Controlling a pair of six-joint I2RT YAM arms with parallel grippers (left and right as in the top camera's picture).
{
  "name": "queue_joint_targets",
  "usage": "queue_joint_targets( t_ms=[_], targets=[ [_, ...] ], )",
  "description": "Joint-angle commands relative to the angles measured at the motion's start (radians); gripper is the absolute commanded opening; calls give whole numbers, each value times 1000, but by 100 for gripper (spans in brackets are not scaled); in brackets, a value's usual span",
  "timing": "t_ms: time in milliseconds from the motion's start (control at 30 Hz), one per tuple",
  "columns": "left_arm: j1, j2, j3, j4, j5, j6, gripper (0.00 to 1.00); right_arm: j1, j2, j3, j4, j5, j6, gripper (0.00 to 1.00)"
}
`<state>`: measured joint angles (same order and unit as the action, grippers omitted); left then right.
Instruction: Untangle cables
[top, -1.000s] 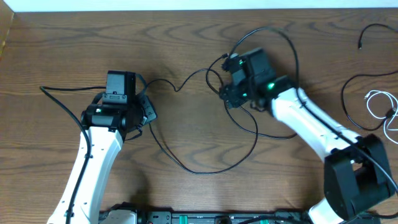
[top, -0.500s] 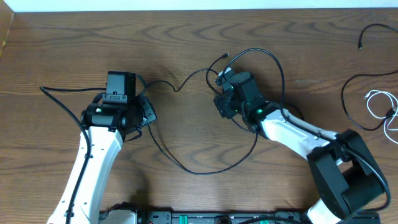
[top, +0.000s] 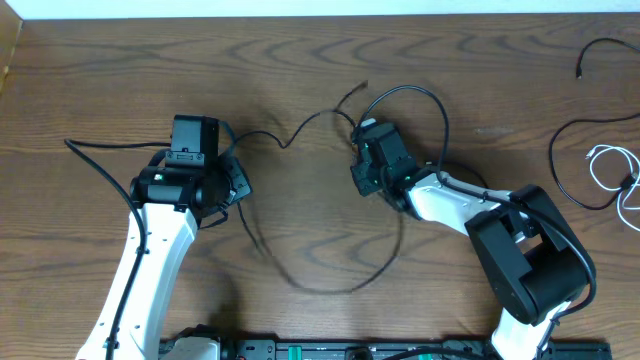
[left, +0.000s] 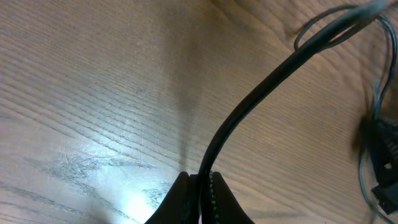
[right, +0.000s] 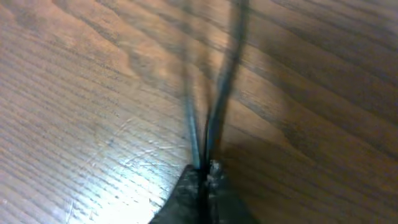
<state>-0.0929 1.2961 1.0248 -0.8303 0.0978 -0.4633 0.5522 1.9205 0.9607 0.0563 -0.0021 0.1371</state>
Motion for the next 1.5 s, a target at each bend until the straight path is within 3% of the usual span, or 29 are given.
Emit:
queue_joint_targets(
  t_ms=[0,67,167,300,400,467,533,633,767,900,1000,1167,1367,1467],
  targets=[
    [2,4,13,-2,-16,17,7,-26,-24,35,-60,31,50,1],
    [2,4,13,17,42,17,8,-62,-82,88,-180,31,50,1],
    [-8,4,13,164,284,1,7,-154,-213,249,-500,31,50,1],
    [-121,7,13,380,321,-51,10,-287,-329,399,-757,46,50,1],
    [-227,27,13,513,321,-56,24,-381,-388,453,-828,82,49,1],
    [-296,53,13,586,320,-88,39,-457,-432,480,-844,155,49,1],
    [-383,102,13,674,320,-97,62,-561,-471,509,-840,203,44,1],
    [-449,154,13,727,317,-96,69,-678,-486,531,-838,219,30,1],
    [-487,200,13,673,227,-45,80,-901,-480,536,-830,246,58,1],
    [-468,192,13,494,51,45,81,-1081,-478,536,-793,288,140,1],
    [-444,192,13,393,-6,44,81,-1155,-475,535,-822,352,209,1],
    [-416,192,13,319,-6,44,81,-1183,-433,535,-866,373,267,1],
    [-416,192,13,288,-6,44,81,-1170,-332,535,-859,197,223,1],
    [-416,192,13,270,-6,44,81,-1166,-289,535,-837,179,216,15]
  ],
)
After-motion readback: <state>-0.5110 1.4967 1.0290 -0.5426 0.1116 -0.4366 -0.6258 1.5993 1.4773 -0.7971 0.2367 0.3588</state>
